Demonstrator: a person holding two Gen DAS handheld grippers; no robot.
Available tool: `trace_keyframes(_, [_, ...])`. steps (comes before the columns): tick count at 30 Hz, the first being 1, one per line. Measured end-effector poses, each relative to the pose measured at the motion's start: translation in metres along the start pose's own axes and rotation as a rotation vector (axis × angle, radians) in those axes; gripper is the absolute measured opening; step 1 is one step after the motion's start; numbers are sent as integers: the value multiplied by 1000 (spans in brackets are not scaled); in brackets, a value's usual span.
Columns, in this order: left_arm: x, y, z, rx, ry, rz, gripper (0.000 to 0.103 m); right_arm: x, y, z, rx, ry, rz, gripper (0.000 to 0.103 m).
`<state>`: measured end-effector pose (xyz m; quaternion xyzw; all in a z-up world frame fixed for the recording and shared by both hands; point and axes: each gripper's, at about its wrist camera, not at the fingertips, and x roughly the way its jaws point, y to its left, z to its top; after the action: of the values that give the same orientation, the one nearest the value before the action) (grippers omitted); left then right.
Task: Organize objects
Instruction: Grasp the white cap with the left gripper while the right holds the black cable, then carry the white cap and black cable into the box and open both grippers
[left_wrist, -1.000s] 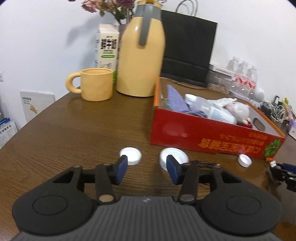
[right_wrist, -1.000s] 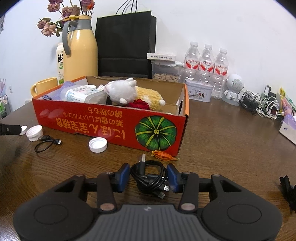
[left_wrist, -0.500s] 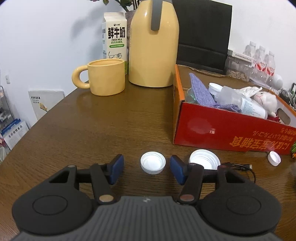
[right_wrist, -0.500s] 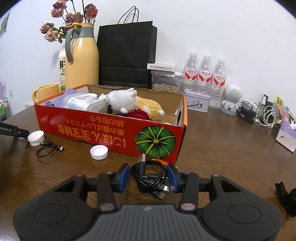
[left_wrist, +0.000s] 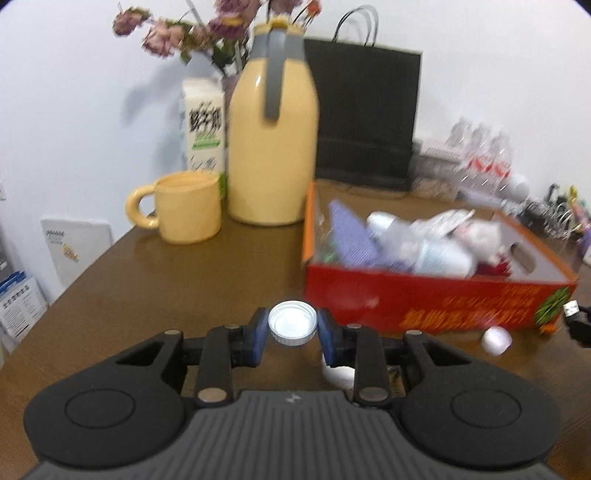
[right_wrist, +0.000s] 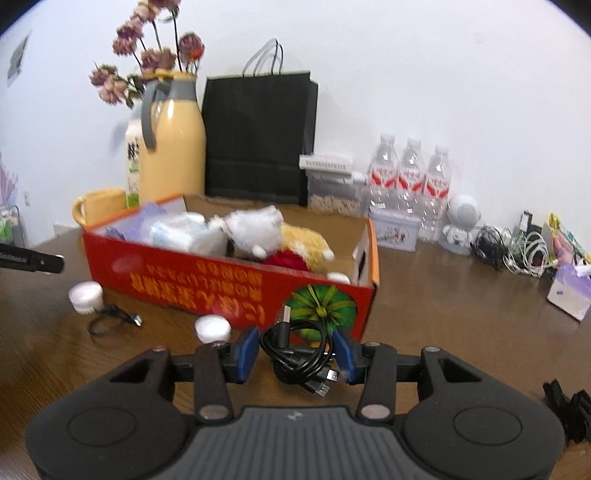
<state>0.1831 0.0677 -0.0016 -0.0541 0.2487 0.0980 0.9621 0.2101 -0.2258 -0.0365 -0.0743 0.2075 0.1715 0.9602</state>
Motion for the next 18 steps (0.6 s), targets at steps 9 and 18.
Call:
trace_keyframes(9, [4, -42, 42, 37, -77, -81, 29, 5, 11, 40, -6, -78, 34, 43])
trace_keyframes(18, [39, -70, 66, 35, -89, -125, 30, 42, 8, 75, 24, -106, 23, 43])
